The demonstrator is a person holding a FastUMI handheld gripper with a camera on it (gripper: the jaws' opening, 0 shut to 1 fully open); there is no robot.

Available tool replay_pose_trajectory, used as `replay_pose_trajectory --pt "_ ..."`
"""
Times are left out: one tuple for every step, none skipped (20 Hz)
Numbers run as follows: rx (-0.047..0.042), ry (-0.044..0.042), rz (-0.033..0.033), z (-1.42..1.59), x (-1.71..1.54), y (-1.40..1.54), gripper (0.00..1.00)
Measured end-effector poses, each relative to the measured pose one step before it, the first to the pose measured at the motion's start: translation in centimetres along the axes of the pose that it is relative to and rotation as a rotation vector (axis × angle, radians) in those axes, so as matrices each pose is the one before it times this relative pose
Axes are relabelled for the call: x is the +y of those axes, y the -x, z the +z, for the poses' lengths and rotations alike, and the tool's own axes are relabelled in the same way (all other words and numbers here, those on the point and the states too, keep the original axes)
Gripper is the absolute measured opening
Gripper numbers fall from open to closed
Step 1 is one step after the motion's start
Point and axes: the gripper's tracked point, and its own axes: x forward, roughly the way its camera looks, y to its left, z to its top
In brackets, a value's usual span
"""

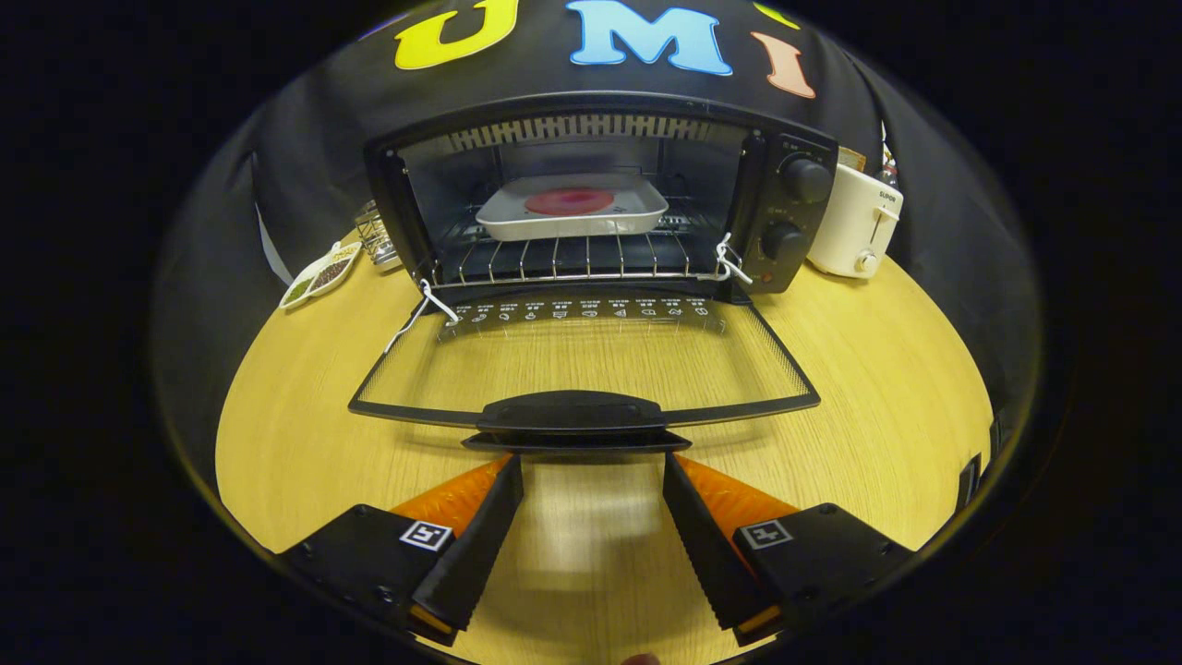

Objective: Open the toaster oven, put the food inside, and close the toaster oven door.

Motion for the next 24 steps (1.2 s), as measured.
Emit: replay_pose_trajectory --pt "-0.00923 -0.00026 0.00161 0.176 0.011 0.473 0.97" --pt "-0.01057 -0.00411 0.00425 0.314 0.067 0.454 0.97" --pt "-0.01322 -0.00511 0.00509 0.273 0.005 0.342 0.97" --pt "-0.01286 -0.00606 0.00518 0.275 -0.02 0.438 0.97" --pt "-0.0129 -0.0085 0.00508 0.366 0.069 0.349 0.97" --pt "-0.01329 -0.00899 0.00377 0.392 0.07 0.383 0.97" --pt "-0.01226 -0.0055 0.00274 0.432 0.024 0.328 0.97" --pt "-0.01388 -0.00048 0.00192 0.468 0.067 0.296 0.97" --pt "-0.01782 0.00227 0.00351 0.397 0.095 0.273 0.97" --pt "-0.01386 0.00378 0.00199 0.36 0.056 0.126 0.97" --pt "-0.01447 0.00073 0.00245 0.349 -0.006 0.114 0.98" --pt "-0.01369 -0.00316 0.00374 0.347 0.058 0.154 0.99" --pt "-0.01346 -0.00353 0.0035 0.458 0.063 0.11 0.99" --pt "-0.01653 -0.00552 0.00358 0.462 0.057 0.19 0.99" --pt "-0.01643 -0.0051 0.00348 0.634 0.076 0.059 0.99" --pt "-0.01688 -0.0063 0.00342 0.727 0.046 0.045 0.99" --pt "-0.01646 -0.0087 0.00307 0.653 -0.001 -0.009 0.99" --pt "-0.017 -0.00876 0.00409 0.698 0.145 -0.095 0.99" --pt "-0.01083 -0.00726 0.00882 0.661 0.097 -0.159 0.98" --pt "-0.01074 -0.00777 0.00832 0.702 0.231 -0.041 0.98" --pt "-0.02063 -0.00401 0.00864 0.926 0.228 0.024 0.98" --pt "-0.02724 0.00151 0.00638 0.804 0.216 0.08 0.98" --pt "-0.03157 0.00584 0.00707 1.124 0.276 -0.039 0.98" --pt "-0.03015 0.01003 0.00462 0.963 0.175 0.165 0.98"
